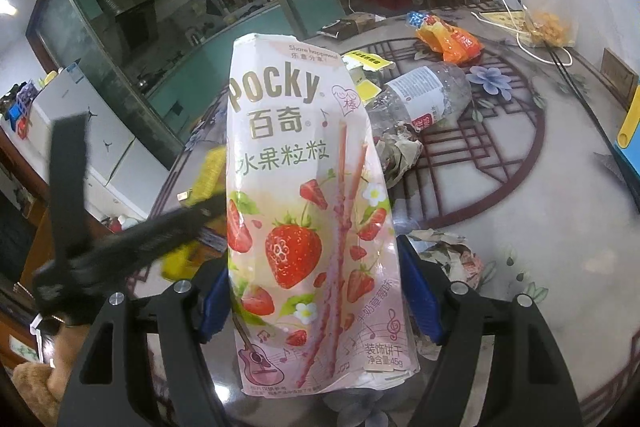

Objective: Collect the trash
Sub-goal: 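Grasp the yellow juice box with the left tool, then carry the yellow box and Pocky bag to the red bucket and release both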

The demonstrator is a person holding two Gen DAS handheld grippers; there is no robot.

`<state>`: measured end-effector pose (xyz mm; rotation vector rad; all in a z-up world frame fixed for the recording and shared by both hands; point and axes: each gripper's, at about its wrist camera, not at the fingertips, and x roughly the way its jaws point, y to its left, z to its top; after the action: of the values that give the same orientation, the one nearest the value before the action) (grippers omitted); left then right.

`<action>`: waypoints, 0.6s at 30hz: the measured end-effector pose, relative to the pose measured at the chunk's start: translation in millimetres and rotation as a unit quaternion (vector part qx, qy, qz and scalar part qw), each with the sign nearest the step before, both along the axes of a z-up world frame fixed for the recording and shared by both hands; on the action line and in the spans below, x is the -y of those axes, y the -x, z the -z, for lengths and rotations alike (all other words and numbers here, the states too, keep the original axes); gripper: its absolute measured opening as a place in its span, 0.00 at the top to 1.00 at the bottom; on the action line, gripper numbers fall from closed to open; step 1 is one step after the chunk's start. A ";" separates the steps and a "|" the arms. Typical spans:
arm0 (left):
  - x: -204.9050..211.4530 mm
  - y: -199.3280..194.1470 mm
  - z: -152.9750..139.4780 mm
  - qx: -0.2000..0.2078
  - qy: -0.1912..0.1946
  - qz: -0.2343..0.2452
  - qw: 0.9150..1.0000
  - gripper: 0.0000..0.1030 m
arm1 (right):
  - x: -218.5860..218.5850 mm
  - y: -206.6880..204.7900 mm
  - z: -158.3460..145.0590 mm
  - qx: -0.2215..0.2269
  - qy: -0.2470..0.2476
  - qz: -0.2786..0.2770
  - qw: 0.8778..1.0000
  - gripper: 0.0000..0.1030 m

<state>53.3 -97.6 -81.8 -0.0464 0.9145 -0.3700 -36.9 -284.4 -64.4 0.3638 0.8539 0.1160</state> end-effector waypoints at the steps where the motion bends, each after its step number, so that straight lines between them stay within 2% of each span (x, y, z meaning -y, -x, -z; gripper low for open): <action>1: -1.6 2.1 -4.7 0.007 0.000 0.000 1.000 0.65 | -1.0 0.2 0.4 0.000 0.001 -0.001 1.000 0.31; 9: -20.1 26.6 -42.5 0.066 -0.012 0.011 0.998 0.65 | -13.4 4.7 -6.9 0.019 0.027 -0.011 0.999 0.31; 18: -46.6 44.2 -58.6 0.094 -0.020 0.006 0.995 0.65 | -35.6 14.5 -38.0 0.067 0.057 -0.022 0.996 0.31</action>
<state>9.1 -51.0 -23.2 0.0298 0.7369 -0.3608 -51.4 -248.8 -26.4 0.2266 0.7322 0.1309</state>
